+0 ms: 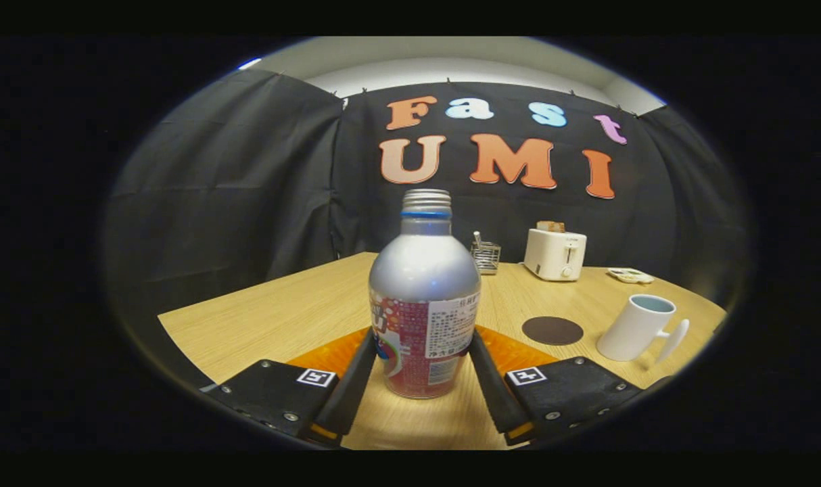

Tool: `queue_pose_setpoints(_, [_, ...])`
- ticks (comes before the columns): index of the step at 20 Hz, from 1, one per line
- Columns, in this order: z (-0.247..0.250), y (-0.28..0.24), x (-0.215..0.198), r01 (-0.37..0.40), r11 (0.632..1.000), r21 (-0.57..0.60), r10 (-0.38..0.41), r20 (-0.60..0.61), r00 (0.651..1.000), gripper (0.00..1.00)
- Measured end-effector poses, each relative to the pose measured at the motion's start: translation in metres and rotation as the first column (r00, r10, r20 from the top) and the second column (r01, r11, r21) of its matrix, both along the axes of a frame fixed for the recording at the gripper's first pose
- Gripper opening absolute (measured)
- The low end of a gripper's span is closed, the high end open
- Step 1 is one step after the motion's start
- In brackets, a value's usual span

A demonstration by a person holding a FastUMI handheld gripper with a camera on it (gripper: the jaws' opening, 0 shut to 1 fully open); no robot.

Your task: Take the bottle from table, then pour the juice into the cup, finally place the bottle on the coaster

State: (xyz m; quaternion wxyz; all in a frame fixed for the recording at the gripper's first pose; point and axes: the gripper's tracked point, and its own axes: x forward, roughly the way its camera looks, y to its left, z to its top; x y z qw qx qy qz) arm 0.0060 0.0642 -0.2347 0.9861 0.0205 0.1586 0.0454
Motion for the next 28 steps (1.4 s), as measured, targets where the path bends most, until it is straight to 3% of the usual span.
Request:
queue_pose_setpoints(9, [0.030, -0.010, 0.014, 0.057, 0.971, 0.231, -0.051, -0.029, 0.998, 0.76])
queue_pose_setpoints(15, [0.033, -0.019, 0.025, 0.100, 0.894, 0.437, -0.082, -0.060, 0.995, 0.76])
queue_pose_setpoints(21, [0.027, -0.041, 0.038, 0.193, 0.774, 0.603, -0.148, -0.123, 0.981, 0.76])
queue_pose_setpoints(25, [0.029, -0.057, 0.043, 0.248, 0.648, 0.720, -0.203, -0.151, 0.967, 0.76])
queue_pose_setpoints(28, [0.012, -0.069, 0.046, 0.291, 0.578, 0.762, -0.227, -0.192, 0.955, 0.75])
